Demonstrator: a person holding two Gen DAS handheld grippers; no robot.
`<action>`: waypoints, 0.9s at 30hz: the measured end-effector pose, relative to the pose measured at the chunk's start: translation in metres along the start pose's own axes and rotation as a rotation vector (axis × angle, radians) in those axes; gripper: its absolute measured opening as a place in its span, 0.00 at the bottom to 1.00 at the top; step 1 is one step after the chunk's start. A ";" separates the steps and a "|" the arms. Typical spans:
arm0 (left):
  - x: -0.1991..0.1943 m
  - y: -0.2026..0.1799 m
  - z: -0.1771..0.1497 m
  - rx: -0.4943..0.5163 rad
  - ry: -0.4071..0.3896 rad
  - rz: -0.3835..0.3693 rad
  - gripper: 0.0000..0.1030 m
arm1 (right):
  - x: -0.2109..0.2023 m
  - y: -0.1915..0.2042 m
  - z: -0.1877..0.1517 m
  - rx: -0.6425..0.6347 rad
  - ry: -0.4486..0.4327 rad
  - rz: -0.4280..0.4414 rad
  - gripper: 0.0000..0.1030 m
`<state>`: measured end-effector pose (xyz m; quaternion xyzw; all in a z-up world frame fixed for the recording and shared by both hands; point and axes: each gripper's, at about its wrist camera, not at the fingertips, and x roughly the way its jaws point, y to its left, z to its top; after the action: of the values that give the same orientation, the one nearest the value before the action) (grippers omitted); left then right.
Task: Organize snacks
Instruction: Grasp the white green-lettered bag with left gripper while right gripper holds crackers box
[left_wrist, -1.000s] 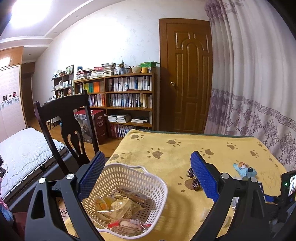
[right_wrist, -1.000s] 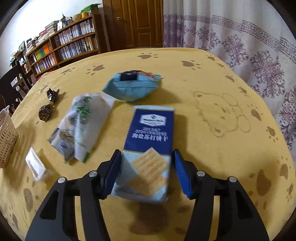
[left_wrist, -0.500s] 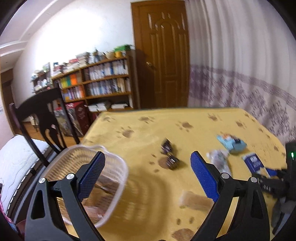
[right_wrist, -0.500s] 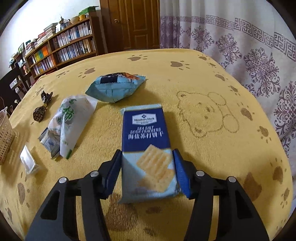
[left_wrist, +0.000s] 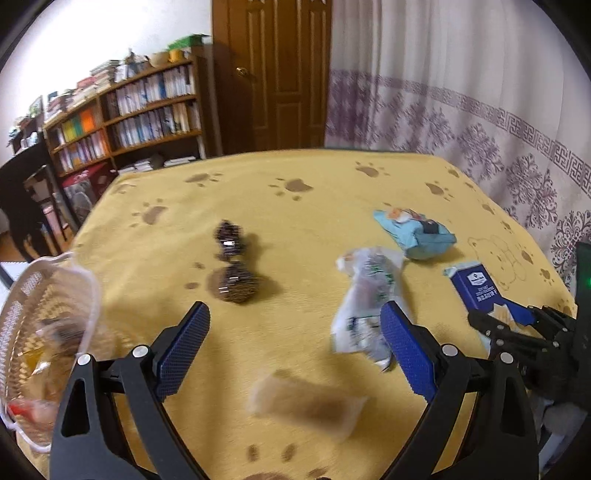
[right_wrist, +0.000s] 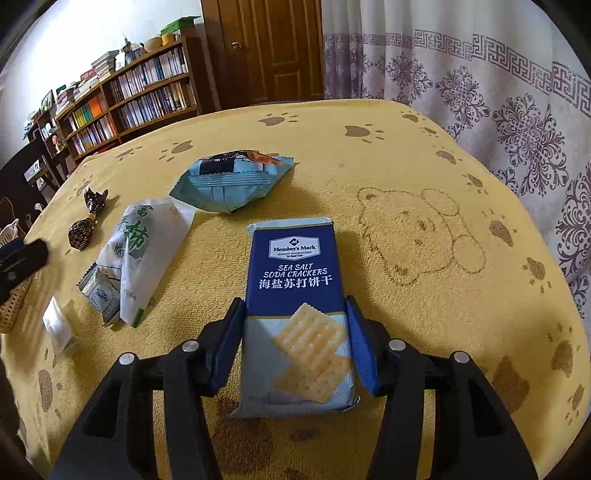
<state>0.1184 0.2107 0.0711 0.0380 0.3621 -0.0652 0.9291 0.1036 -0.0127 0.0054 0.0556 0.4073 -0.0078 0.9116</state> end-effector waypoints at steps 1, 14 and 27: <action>0.005 -0.006 0.001 0.008 0.009 -0.006 0.92 | 0.000 -0.001 0.000 0.005 -0.001 0.007 0.52; 0.063 -0.047 0.019 0.054 0.117 -0.065 0.81 | 0.000 -0.005 0.000 0.027 -0.003 0.033 0.53; 0.080 -0.048 0.017 0.002 0.155 -0.145 0.32 | -0.001 -0.006 0.000 0.028 -0.003 0.034 0.53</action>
<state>0.1807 0.1537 0.0279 0.0176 0.4344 -0.1297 0.8912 0.1032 -0.0184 0.0054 0.0752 0.4047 0.0022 0.9113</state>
